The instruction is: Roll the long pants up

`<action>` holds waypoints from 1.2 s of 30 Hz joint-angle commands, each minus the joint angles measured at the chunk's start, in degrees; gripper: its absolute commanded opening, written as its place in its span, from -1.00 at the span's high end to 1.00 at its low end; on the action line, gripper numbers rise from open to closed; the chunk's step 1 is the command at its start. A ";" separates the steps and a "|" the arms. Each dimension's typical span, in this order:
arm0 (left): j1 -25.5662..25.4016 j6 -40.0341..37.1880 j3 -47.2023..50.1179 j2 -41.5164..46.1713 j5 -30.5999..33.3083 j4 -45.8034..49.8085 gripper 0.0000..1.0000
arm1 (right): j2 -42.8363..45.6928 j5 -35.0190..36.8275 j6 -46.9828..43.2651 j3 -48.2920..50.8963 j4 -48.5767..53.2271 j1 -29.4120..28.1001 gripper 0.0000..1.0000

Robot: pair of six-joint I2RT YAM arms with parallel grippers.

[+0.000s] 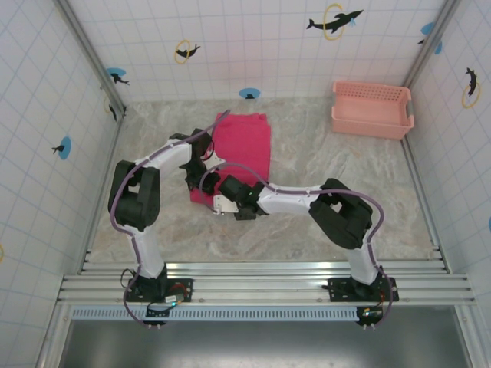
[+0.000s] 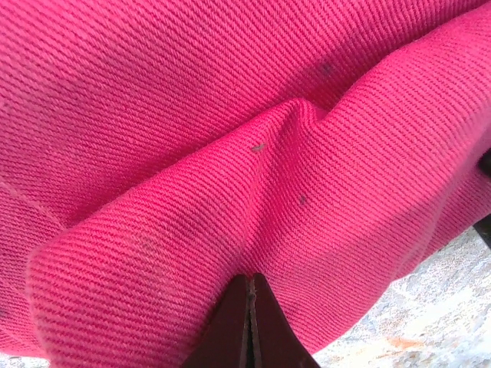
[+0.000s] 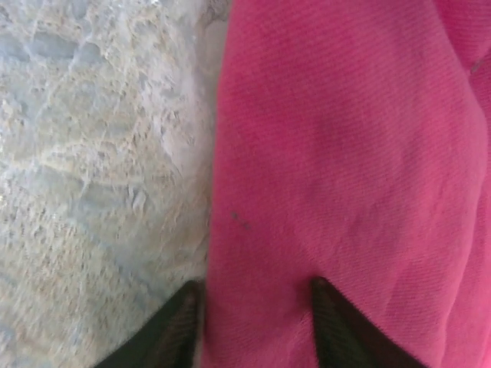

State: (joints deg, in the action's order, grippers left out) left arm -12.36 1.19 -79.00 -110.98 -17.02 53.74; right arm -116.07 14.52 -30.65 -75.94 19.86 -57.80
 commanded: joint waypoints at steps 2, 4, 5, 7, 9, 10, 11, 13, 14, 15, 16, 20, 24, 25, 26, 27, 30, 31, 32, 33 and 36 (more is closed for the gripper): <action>0.71 -2.06 0.25 -0.76 1.07 3.18 0.95 | -6.61 2.53 -3.75 -1.34 2.73 0.01 0.68; 0.71 -2.07 0.25 -0.35 1.02 3.16 0.96 | -7.96 2.88 -4.63 -2.73 4.31 0.20 0.88; 0.79 -2.06 0.25 -0.19 0.82 3.14 0.96 | -8.23 2.20 -4.77 -3.26 5.49 0.40 0.90; 0.97 -2.04 0.25 0.39 0.60 3.14 0.95 | -7.94 -0.40 -5.15 -3.83 7.89 0.80 1.00; 1.19 -2.15 0.26 1.16 0.21 2.96 0.94 | -7.15 -1.24 -5.16 -3.63 8.51 0.98 1.00; 1.36 -2.12 0.28 1.48 -0.02 2.89 0.93 | -6.71 -2.06 -5.46 -3.26 8.81 1.09 1.00; 1.53 -2.15 0.46 1.71 -0.23 2.87 0.92 | -6.39 -2.37 -5.28 -3.15 9.03 1.27 1.00; 1.97 -2.17 0.71 2.22 -0.73 2.80 0.89 | -6.03 -5.14 -5.10 -3.78 11.08 1.84 1.00; 2.10 -2.24 0.69 2.40 -0.82 2.78 0.88 | -5.87 -6.27 -4.63 -4.24 12.09 2.11 1.00; 2.29 -2.41 0.57 2.64 -1.02 2.94 0.85 | -5.74 -8.58 -4.46 -4.94 13.76 2.46 1.00; 2.59 -2.40 0.38 3.01 -0.85 3.12 0.81 | -5.79 -11.15 -4.05 -6.45 16.77 2.89 1.00; 4.27 -1.88 0.25 6.53 -0.53 2.80 0.48 | -5.47 -21.07 -2.22 -12.62 27.00 3.57 1.00; 5.38 -1.87 -2.94 11.00 2.50 3.17 0.24 | -3.13 -32.00 0.66 -16.13 33.68 3.91 1.00; 5.32 -1.94 -3.53 11.93 3.29 3.46 0.23 | -3.00 -36.31 1.34 -17.74 36.08 4.05 1.00; 5.33 -2.12 -3.93 12.67 3.40 3.63 0.22 | -3.06 -39.21 1.92 -19.17 38.15 4.17 1.00; 5.28 -2.11 -4.26 13.48 3.41 3.66 0.21 | -3.63 -42.73 2.00 -21.24 41.42 4.27 1.00; 5.33 -2.09 -4.71 14.71 2.46 3.83 0.20 | -5.16 -52.65 3.63 -25.95 47.81 5.12 1.00; 5.28 -2.13 -4.54 15.07 2.23 3.83 0.20 | -5.51 -56.53 5.06 -26.97 48.34 5.82 1.00; 5.32 -2.11 -4.29 15.40 2.11 3.83 0.20 | -5.77 -60.22 6.47 -27.15 48.15 6.71 1.00; 5.32 -2.15 -3.86 15.70 2.19 3.76 0.20 | -6.28 -64.76 7.72 -27.50 48.08 7.89 1.00; 5.38 -2.09 -2.43 16.71 2.25 3.40 0.20 | -7.90 -74.00 12.39 -27.71 46.11 11.10 1.00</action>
State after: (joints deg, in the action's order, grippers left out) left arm -7.07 -0.05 -82.59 -95.94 -15.05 55.72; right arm -121.21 -43.05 -23.70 -101.95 63.16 -49.98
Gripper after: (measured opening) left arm 0.398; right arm 0.117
